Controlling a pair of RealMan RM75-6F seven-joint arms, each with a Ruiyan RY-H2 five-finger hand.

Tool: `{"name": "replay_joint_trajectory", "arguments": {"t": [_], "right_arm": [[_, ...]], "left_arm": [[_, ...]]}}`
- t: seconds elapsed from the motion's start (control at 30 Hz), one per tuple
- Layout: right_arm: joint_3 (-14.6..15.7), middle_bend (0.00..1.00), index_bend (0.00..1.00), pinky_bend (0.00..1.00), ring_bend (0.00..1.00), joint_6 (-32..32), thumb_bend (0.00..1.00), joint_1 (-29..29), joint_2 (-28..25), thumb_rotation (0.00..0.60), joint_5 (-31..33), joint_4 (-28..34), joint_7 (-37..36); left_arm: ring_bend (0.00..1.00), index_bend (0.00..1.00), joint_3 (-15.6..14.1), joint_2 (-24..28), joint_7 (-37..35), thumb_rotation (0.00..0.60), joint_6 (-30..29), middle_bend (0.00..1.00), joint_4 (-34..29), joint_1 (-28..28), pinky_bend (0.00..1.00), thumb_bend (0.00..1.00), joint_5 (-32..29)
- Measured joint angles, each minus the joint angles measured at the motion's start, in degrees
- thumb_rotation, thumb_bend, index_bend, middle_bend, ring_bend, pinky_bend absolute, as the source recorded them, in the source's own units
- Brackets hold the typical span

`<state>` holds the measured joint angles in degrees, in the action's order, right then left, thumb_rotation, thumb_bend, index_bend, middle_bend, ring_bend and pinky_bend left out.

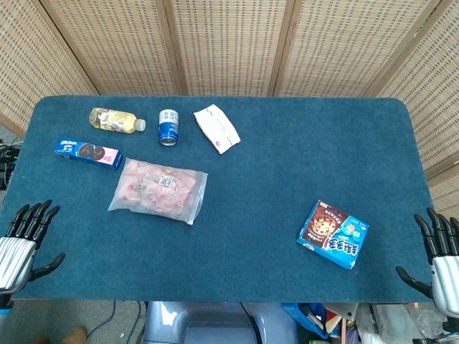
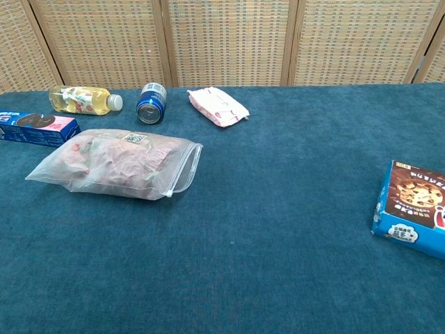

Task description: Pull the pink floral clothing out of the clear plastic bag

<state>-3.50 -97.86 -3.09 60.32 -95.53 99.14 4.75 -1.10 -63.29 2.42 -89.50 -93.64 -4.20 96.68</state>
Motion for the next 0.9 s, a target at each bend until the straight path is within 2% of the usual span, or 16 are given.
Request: {"name": "replay_joint_trajectory", "arguments": {"t": [0.37, 0.57, 0.67, 0.9], "right_arm": [[0.1, 0.00, 0.00, 0.00, 0.00, 0.0, 0.00, 0.1, 0.0, 0.600, -0.5, -0.1, 0.2], [-0.4, 0.00, 0.00, 0.00, 0.00, 0.3, 0.00, 0.3, 0.4, 0.600, 0.4, -0.3, 1.3], [-0.8, 0.00, 0.00, 0.00, 0.00, 0.6, 0.00, 0.5, 0.6, 0.600, 1.3, -0.2, 2.3], [-1.7, 0.00, 0.00, 0.00, 0.00, 1.5, 0.00, 1.1, 1.3, 0.600, 2.9, 0.2, 4.3]], "left_arm": [[0.00, 0.00, 0.0, -0.4, 1.0, 0.600, 0.5, 0.00, 0.0, 0.0, 0.00, 0.26, -0.5], [0.00, 0.00, 1.6, 0.2, 0.9, 0.600, 4.0, 0.00, -0.5, -2.5, 0.00, 0.25, -2.5], [0.00, 0.00, 2.8, 1.3, 0.8, 0.600, 8.5, 0.00, -1.1, -5.3, 0.00, 0.24, -3.8], [0.00, 0.00, 6.0, 3.1, -0.2, 0.600, 25.0, 0.00, 0.1, -16.2, 0.00, 0.24, -7.2]]}}
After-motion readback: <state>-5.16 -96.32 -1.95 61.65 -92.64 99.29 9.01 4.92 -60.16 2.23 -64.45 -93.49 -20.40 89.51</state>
